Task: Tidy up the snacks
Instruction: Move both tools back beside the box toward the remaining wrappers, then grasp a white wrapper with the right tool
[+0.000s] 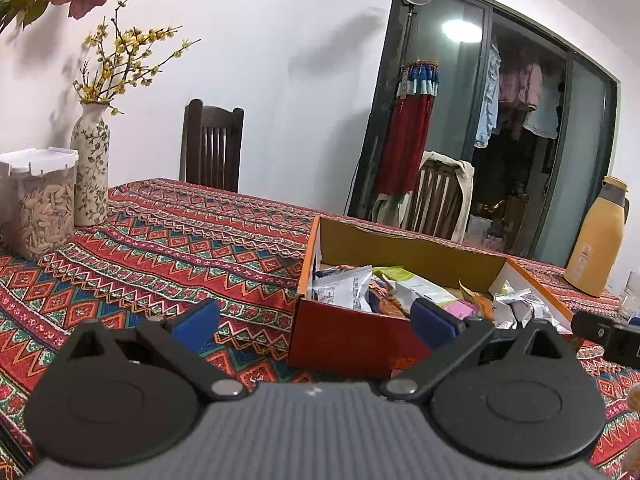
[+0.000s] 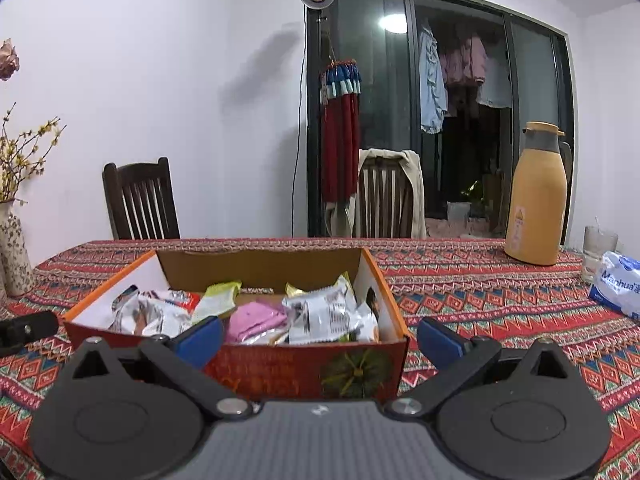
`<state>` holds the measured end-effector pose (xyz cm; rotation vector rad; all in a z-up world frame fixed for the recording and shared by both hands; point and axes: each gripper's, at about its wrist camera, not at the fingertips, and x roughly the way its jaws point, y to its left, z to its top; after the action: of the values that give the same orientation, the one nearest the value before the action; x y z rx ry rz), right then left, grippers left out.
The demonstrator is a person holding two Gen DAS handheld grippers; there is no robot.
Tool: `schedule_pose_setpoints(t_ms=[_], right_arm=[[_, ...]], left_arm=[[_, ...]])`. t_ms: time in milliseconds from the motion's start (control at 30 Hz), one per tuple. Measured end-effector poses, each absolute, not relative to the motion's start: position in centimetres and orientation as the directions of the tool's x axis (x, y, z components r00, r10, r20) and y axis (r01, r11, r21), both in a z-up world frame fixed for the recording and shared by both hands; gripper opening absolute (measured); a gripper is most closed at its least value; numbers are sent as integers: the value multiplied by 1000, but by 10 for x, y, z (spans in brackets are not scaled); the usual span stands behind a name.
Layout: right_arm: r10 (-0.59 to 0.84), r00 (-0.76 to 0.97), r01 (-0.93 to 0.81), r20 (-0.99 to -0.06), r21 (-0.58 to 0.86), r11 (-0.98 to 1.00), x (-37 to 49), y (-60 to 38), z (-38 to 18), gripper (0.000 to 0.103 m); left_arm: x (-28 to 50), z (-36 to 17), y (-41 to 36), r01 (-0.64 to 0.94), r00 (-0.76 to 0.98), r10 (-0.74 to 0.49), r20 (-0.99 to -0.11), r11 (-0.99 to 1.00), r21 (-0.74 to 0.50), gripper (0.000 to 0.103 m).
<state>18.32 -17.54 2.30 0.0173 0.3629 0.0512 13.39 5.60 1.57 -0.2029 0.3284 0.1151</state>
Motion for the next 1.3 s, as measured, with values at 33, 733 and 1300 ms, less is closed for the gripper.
schedule_pose_setpoints(t_ms=[33,733,1300], right_arm=[[53,931,-47,-360,25,999,182,-176,22,103],[120,849,-131,-514,14,991,185,-133,-2,103],[138,753,-115,-643,78,990,198,-150,-33,60]], left_arm=[[133,16,55,-144,942,80,-327,974,-176,103],[121,14,59,-122,951,57,-305,972,-199,103],[118,13,63,-134,948,61,-312,967,-219,103]])
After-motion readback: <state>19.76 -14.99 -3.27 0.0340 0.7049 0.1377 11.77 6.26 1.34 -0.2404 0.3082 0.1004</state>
